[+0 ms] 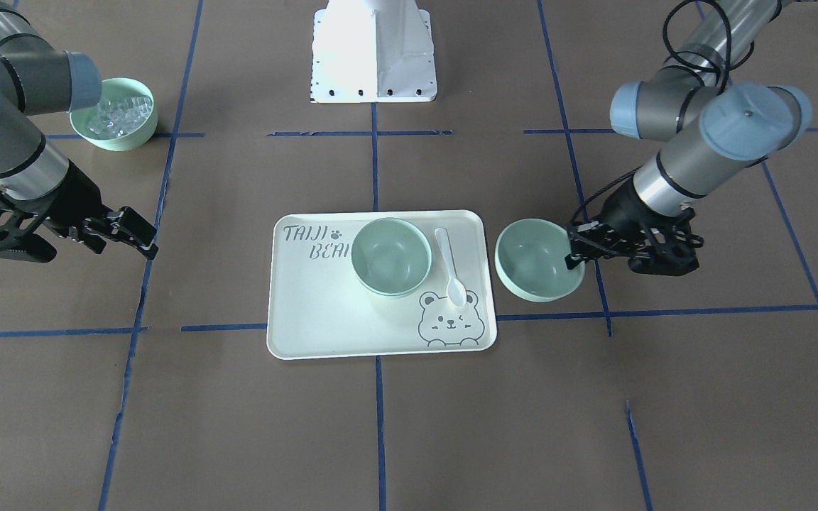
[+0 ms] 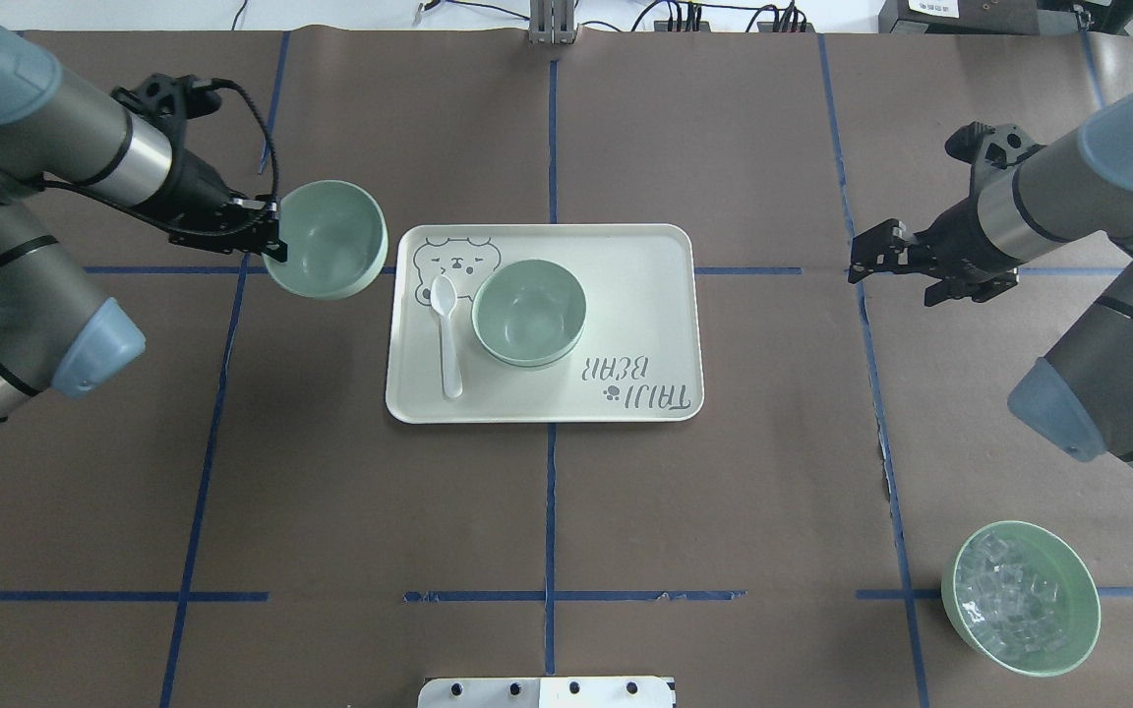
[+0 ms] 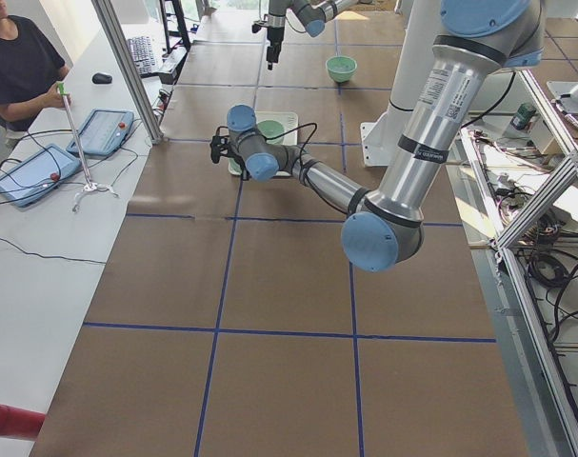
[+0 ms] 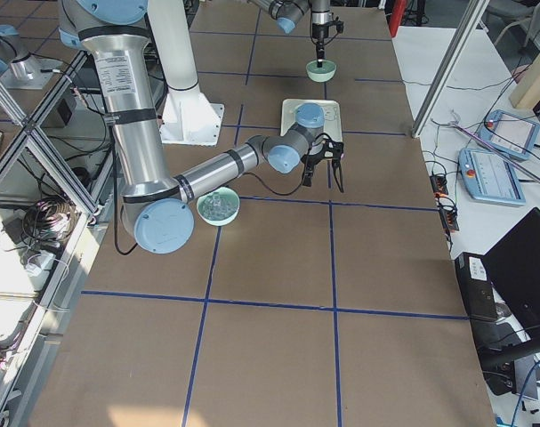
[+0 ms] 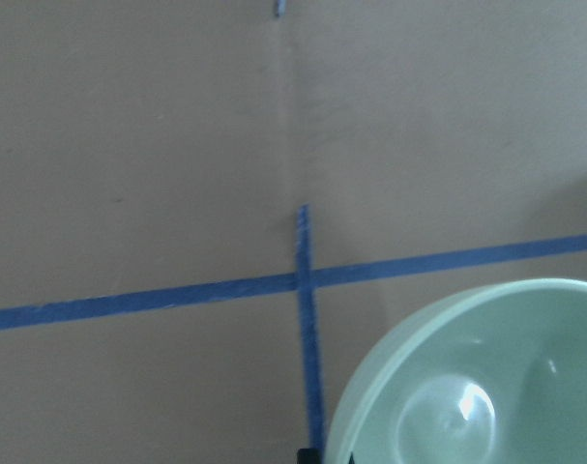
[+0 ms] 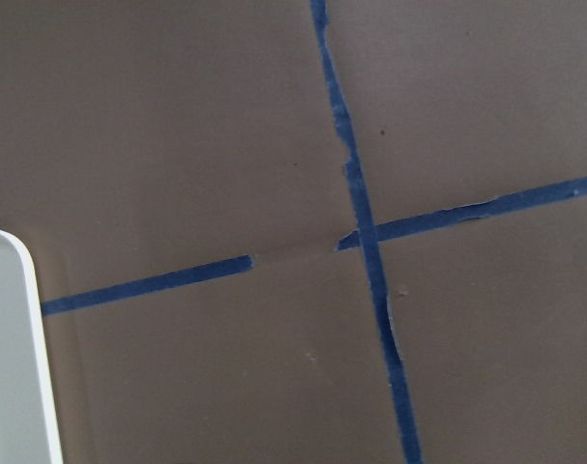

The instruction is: Stack green bowls together

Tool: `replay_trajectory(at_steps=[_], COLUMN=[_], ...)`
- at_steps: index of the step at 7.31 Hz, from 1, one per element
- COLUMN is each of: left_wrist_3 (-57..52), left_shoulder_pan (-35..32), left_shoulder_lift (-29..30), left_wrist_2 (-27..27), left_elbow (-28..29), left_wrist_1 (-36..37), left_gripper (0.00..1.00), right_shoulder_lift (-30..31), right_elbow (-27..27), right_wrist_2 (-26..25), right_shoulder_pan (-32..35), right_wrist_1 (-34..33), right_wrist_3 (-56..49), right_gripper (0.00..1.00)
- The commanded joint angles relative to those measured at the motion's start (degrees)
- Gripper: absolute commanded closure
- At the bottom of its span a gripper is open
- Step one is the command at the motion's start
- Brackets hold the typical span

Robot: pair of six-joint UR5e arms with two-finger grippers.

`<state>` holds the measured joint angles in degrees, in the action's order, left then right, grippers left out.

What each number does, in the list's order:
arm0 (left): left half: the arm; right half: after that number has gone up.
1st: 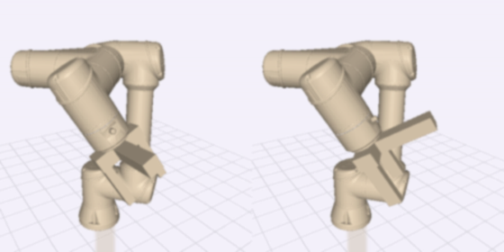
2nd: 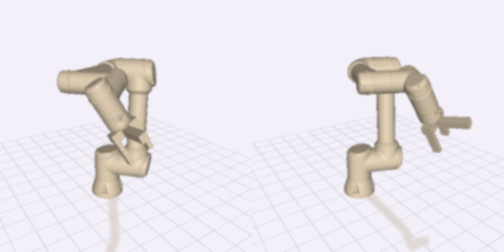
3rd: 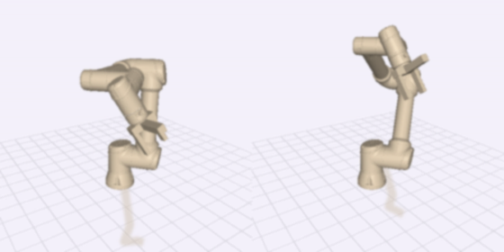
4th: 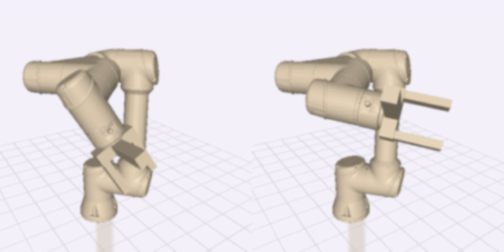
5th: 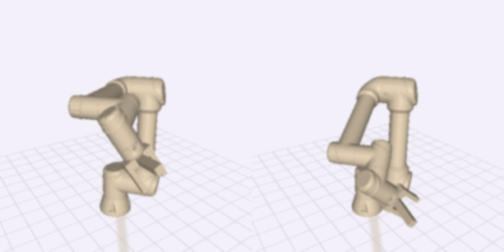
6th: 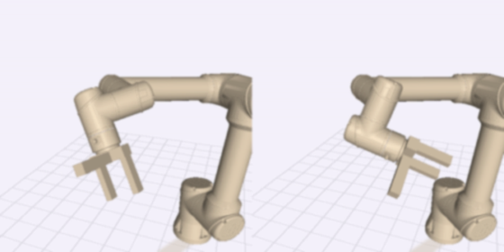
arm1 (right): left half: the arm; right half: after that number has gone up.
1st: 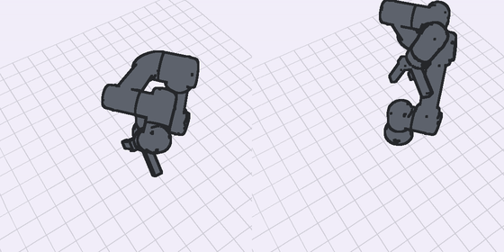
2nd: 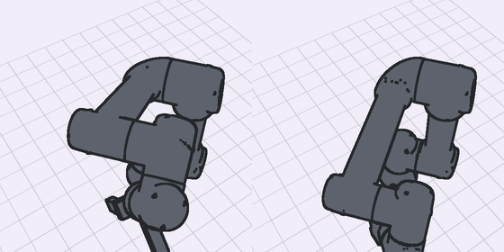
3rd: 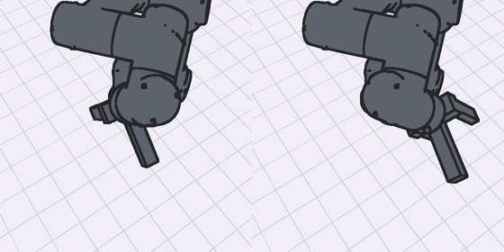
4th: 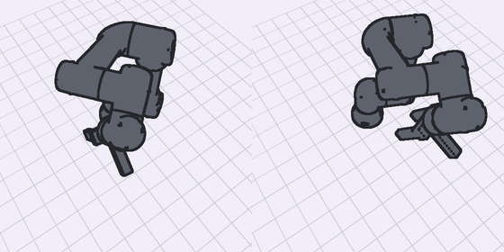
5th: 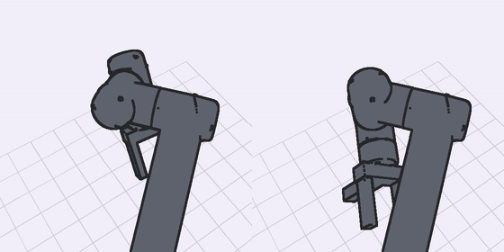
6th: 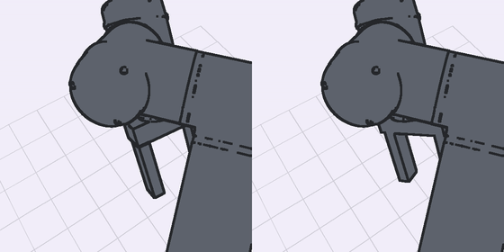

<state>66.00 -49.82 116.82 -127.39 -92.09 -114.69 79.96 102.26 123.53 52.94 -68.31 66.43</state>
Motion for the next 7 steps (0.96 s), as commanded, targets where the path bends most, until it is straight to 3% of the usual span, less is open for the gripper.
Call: replay_trajectory(at_steps=[1,7], left_wrist_3=[7.39,10.38], left_shoulder_pan=[8.05,12.12], left_shoulder_lift=[12.25,13.35], left_wrist_2=[8.70,11.29], left_elbow=[1.99,2.88], left_wrist_1=[10.07,10.10], left_gripper=[1.00,1.00], right_shoulder_lift=[3.35,3.54], right_elbow=[-0.21,-0.13], right_wrist_2=[1.26,1.71], right_shoulder_pan=[2.51,2.60], right_wrist_1=[-0.07,-0.07], right_wrist_3=[-7.71,-7.72], right_gripper=[0.00,0.00])
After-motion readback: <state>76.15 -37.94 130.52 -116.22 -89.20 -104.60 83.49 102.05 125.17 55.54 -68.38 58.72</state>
